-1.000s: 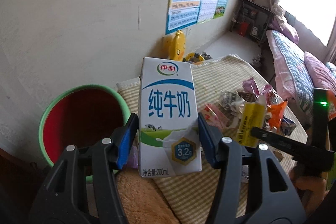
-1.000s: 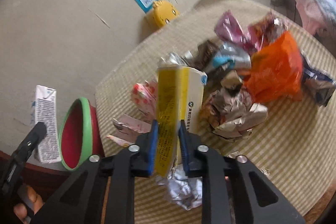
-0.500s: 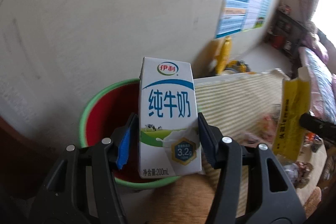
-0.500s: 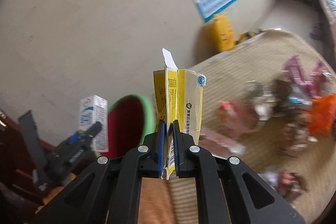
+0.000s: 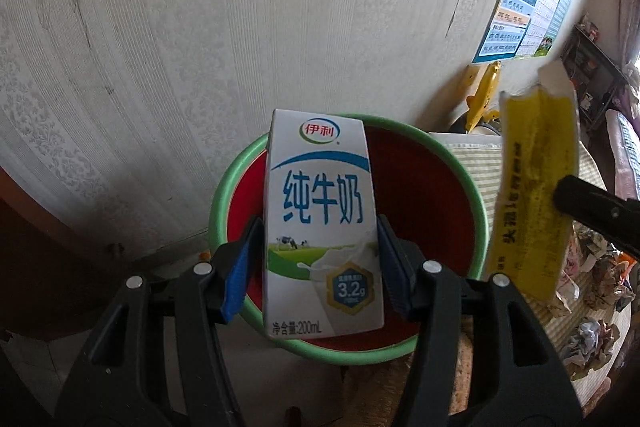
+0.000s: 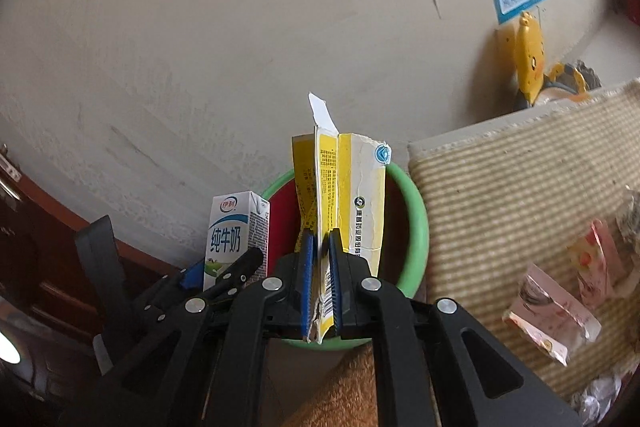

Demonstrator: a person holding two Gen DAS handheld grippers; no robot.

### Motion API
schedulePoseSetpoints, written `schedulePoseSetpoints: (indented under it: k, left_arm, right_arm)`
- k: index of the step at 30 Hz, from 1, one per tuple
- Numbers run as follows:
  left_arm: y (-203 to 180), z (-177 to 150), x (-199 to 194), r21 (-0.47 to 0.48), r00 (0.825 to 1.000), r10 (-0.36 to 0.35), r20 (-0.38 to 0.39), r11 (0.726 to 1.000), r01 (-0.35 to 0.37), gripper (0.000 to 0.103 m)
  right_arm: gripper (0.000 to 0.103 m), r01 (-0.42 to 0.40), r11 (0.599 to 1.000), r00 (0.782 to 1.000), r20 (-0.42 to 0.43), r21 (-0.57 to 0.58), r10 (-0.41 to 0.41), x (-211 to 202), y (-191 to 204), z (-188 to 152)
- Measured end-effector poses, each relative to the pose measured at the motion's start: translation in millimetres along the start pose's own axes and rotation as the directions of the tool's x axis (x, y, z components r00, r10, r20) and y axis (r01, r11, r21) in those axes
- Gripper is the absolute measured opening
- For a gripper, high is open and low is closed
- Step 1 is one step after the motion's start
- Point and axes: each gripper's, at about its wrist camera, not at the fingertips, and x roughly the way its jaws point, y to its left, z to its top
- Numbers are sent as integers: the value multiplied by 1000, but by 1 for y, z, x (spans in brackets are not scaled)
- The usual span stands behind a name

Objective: Collect trash
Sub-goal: 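Carry both items over the red bucket and open both grippers to drop them, then grasp the pink snack wrappers with the left gripper while the right grasps crumpled paper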

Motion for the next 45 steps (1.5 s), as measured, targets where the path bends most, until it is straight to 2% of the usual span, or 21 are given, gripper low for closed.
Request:
schedulePoseSetpoints:
  k: [10,11,12,13,14,15,20,30,32,35,39,42,45]
  left_arm:
    - [3,2,17,-12,1000,0,-23,1000,-1,54]
    - [3,2,17,-12,1000,2,-22,1000,-2,55]
    - [2,2,18,-13,1000,2,-20,1000,-2,61]
    - [3,2,19,-13,1000,2,-18,1000,-3,66]
    - [2,2,19,-16,1000,5,-9,1000,-5,79]
    - [1,2,20,-18,1000,7,0,1000,-7,84]
    - [-9,2,31,-14,998,18,56,1000,-17,89]
    - [-37,0,66,55,995,89,45,994,-92,91]
    - [-45,1,69,80,994,95,53,992,-99,95]
    - [-56,3,77,107,991,113,65,987,-120,96]
    - [-66,4,90,115,992,122,42,985,-127,96]
    - [-72,6,87,128,988,125,93,982,-136,96]
    - [-72,6,82,108,988,91,125,989,-105,96]
  right_arm:
    - [9,14,1000,1000,-15,0,-14,11,-2,-1]
    - [13,15,1000,1000,-11,-1,-15,10,-1,-1]
    - [18,19,1000,1000,-9,-2,-19,10,0,-1]
    - [29,21,1000,1000,-5,-2,-21,8,0,0]
    - [34,21,1000,1000,1,0,-21,7,1,0]
    - [34,20,1000,1000,11,4,-20,4,0,-1]
    - [38,19,1000,999,30,23,-20,-12,-7,-5]
    - [39,52,996,997,46,75,-55,-48,-28,-29]
    - [40,59,995,997,43,76,-63,-51,-31,-34]
    - [40,68,994,997,37,86,-72,-54,-35,-42]
    - [40,70,992,997,30,105,-74,-57,-43,-49]
    - [40,74,989,996,34,127,-79,-61,-51,-53]
    - [40,71,987,996,38,143,-77,-64,-57,-57]
